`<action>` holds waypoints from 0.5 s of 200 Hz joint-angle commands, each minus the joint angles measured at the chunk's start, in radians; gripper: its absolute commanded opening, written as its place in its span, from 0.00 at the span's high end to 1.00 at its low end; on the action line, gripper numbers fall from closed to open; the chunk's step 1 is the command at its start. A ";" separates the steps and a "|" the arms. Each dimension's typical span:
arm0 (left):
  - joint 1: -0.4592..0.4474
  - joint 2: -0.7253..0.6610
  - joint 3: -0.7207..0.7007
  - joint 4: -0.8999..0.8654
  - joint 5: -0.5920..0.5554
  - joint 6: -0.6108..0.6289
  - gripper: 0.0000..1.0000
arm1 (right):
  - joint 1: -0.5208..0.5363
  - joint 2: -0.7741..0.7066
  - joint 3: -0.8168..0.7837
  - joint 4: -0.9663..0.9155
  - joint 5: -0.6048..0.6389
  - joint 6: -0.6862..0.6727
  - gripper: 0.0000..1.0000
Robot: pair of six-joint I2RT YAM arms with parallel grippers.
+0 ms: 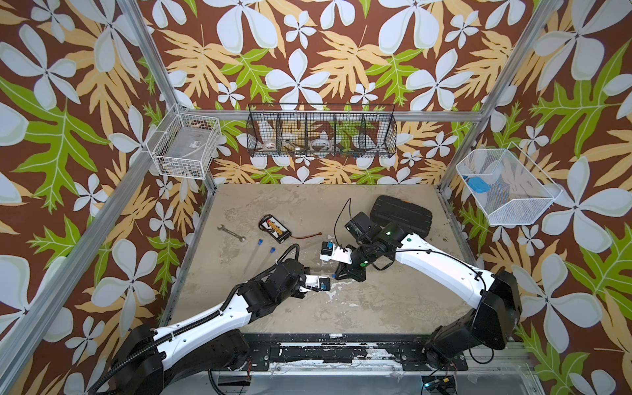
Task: Insert stoppers into test tubes
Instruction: Insert the stopper into the test tube.
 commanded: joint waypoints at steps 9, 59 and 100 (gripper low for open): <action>-0.019 -0.028 0.006 0.243 0.281 0.005 1.00 | 0.014 0.001 0.007 0.383 -0.166 0.041 1.00; -0.030 -0.044 0.004 0.244 0.278 0.058 1.00 | 0.015 0.015 -0.004 0.402 -0.179 0.074 1.00; -0.029 -0.062 -0.027 0.247 0.218 0.133 1.00 | 0.011 0.001 -0.034 0.395 -0.168 0.083 0.95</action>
